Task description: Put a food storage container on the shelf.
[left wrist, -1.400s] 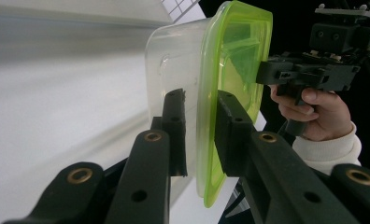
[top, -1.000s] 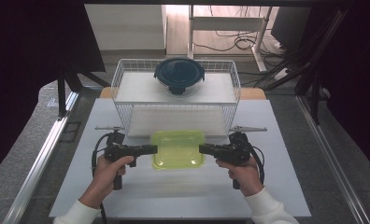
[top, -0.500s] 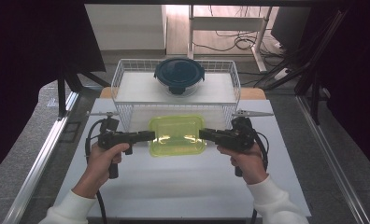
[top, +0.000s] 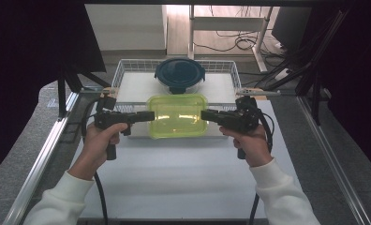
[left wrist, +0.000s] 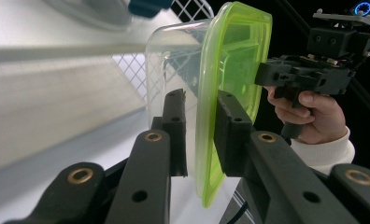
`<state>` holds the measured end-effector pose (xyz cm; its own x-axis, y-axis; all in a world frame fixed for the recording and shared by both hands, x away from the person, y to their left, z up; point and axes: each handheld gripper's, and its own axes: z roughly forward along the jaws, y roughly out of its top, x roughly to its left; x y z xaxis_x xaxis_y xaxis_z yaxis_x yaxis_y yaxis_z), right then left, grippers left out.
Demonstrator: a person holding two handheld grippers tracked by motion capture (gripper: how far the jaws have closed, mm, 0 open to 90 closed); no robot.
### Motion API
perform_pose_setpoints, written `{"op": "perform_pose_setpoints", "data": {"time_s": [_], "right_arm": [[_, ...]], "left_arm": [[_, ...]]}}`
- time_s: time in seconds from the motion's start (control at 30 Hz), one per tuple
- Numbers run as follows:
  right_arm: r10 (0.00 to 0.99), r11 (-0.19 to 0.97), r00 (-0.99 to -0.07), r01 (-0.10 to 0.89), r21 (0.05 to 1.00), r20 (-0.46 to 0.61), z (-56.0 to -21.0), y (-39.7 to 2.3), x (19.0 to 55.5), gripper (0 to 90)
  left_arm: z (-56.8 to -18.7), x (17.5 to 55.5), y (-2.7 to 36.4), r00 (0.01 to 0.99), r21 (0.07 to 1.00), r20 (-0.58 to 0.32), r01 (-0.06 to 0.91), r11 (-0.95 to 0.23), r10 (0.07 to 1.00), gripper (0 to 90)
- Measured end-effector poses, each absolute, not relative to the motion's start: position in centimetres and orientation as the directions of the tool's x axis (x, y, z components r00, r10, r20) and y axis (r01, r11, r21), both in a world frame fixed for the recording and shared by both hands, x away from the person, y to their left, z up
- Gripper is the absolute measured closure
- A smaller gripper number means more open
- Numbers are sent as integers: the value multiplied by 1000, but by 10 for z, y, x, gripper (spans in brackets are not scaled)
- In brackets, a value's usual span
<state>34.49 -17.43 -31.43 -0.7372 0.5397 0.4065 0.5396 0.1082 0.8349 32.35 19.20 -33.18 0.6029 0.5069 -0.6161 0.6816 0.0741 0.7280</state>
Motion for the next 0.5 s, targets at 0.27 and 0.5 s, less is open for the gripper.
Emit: {"op": "perform_pose_setpoints", "data": {"time_s": [0.27, 0.5], "right_arm": [[522, 88, -749, 522, 848, 407, -285, -171, 368, 783], [530, 72, -742, 521, 850, 410, -262, -168, 386, 783]], "left_arm": [[-298, 343, 195, 612, 747, -595, 660, 79, 521, 762], [-271, 368, 198, 622, 750, -584, 659, 56, 522, 763]]}}
